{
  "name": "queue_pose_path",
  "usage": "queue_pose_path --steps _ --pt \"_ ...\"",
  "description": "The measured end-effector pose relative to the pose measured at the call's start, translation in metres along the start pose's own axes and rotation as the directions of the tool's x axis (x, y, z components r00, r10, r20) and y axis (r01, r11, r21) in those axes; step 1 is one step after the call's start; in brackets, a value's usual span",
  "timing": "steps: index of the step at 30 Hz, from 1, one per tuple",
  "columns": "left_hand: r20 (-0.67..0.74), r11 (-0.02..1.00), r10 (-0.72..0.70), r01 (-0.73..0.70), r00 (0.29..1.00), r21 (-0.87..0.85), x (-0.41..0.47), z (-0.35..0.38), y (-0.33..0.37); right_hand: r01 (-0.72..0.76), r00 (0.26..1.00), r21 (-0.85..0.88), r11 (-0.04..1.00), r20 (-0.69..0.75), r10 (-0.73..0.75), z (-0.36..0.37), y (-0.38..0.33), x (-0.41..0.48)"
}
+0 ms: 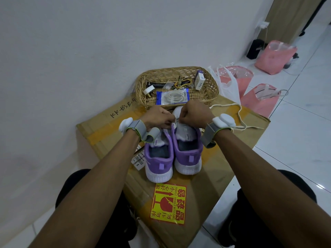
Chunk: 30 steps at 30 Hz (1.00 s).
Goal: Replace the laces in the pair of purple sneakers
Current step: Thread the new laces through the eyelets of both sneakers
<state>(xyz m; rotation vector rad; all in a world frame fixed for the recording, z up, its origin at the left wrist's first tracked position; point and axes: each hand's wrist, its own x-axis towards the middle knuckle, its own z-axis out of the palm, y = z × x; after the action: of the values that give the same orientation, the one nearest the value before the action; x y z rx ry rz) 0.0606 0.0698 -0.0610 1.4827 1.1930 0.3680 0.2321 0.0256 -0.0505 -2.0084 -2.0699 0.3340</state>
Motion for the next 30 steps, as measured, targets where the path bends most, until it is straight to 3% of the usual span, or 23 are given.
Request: queue_pose_path --steps 5,11,15,17,19,21,22,23,25,27,30 --pt "0.038 0.999 0.001 0.000 0.999 -0.033 -0.001 0.005 0.002 -0.038 0.998 -0.092 0.995 -0.051 0.033 0.010 -0.003 0.000" --pt "-0.043 0.935 0.161 -0.138 0.986 0.326 0.004 0.007 0.001 -0.074 0.997 0.011 0.997 -0.027 0.074 0.009 0.000 0.002" --pt "-0.098 0.926 0.210 -0.165 0.973 0.340 -0.002 0.010 0.004 -0.038 0.999 0.112 0.993 0.024 0.035 0.007 0.002 0.005" --pt "-0.231 0.962 0.216 -0.167 0.949 0.215 0.001 0.005 0.008 -0.031 0.999 0.175 0.984 0.044 0.024 0.003 0.005 0.008" --pt "-0.340 0.975 0.087 -0.150 0.936 -0.162 0.000 -0.001 0.018 -0.065 0.993 0.175 0.982 0.109 0.047 0.001 0.011 0.010" --pt "-0.288 0.823 -0.021 -0.147 0.957 -0.549 -0.004 -0.001 0.026 -0.120 0.976 0.190 0.974 0.201 0.081 0.001 0.015 0.010" --pt "-0.271 0.801 -0.018 -0.148 0.963 -0.580 -0.008 0.001 0.027 -0.130 0.973 0.200 0.971 0.216 0.086 0.002 0.016 0.010" --pt "-0.277 0.862 0.021 -0.158 0.961 -0.481 -0.008 0.003 0.025 -0.130 0.974 0.204 0.970 0.209 0.087 0.003 0.017 0.009" --pt "-0.212 0.976 0.217 -0.220 0.953 0.012 -0.007 0.004 0.017 -0.119 0.981 0.185 0.976 0.175 0.086 0.004 0.015 0.007" --pt "-0.073 0.873 0.318 -0.262 0.945 0.410 -0.003 0.005 0.008 -0.117 0.984 0.175 0.978 0.155 0.090 0.003 0.015 0.004" --pt "0.034 0.726 0.364 -0.307 0.931 0.615 -0.002 -0.001 0.002 -0.139 0.979 0.162 0.977 0.172 0.111 -0.002 0.016 0.002"
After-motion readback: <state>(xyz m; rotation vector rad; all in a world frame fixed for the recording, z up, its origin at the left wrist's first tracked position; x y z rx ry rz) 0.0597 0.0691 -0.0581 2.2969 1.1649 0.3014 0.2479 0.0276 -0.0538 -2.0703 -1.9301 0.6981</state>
